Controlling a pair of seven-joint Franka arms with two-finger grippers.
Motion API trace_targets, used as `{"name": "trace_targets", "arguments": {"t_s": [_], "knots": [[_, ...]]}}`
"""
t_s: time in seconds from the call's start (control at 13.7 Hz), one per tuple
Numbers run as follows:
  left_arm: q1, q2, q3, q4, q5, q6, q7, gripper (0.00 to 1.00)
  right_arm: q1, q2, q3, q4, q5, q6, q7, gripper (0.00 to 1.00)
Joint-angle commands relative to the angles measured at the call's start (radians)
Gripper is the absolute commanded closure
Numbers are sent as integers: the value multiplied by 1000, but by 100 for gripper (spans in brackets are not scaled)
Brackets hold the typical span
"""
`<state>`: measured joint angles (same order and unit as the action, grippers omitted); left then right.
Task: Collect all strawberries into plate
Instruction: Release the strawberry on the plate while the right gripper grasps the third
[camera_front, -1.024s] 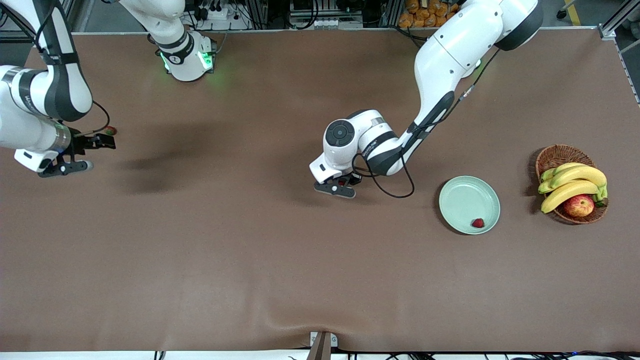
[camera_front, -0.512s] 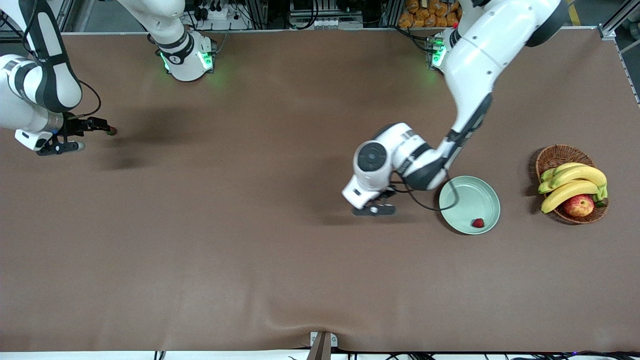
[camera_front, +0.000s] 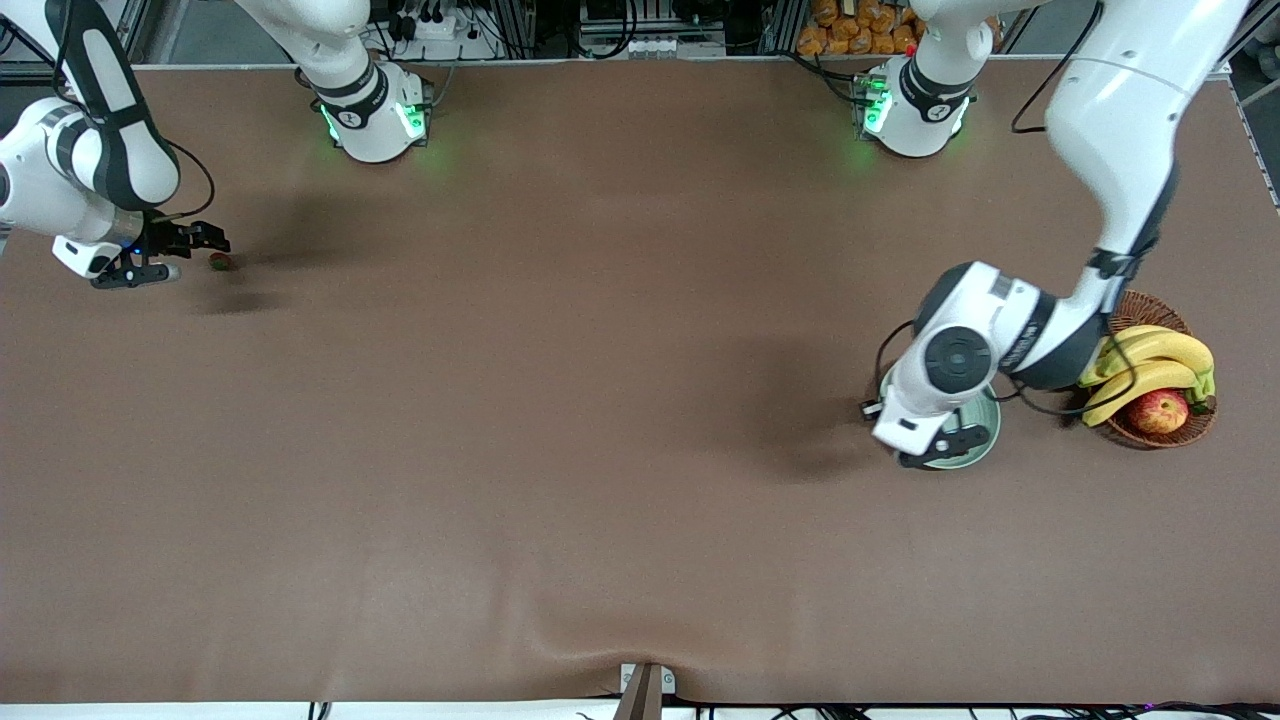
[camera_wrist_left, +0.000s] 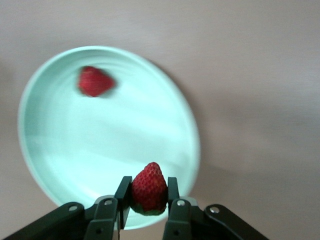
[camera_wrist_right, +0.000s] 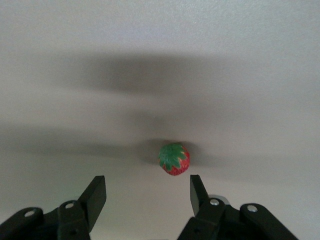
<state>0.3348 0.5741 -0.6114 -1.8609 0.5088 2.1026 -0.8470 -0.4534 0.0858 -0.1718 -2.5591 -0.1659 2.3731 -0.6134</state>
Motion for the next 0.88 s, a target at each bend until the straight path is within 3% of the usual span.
{"name": "trace_targets", "arguments": {"t_s": [0.0, 0.29, 0.37, 0.44, 0.58, 0.8], "knots": [[111, -36, -68, -67, 7, 20, 16, 100, -22, 58, -1, -13, -4, 110, -65, 24], [142, 7, -67, -67, 14, 47, 32, 97, -27, 92, -21, -13, -6, 153, -123, 30], [151, 7, -67, -67, 14, 47, 48, 76, -27, 94, -23, -13, -6, 155, -132, 35], [158, 10, -65, -67, 14, 47, 49, 2, -27, 110, -24, -12, -6, 169, -134, 38], [156, 9, -65, -67, 14, 47, 49, 0, -28, 138, -35, -12, -6, 214, -166, 53], [150, 3, -68, -66, 14, 45, 48, 0, -28, 146, -40, -9, -6, 218, -197, 93]]}}
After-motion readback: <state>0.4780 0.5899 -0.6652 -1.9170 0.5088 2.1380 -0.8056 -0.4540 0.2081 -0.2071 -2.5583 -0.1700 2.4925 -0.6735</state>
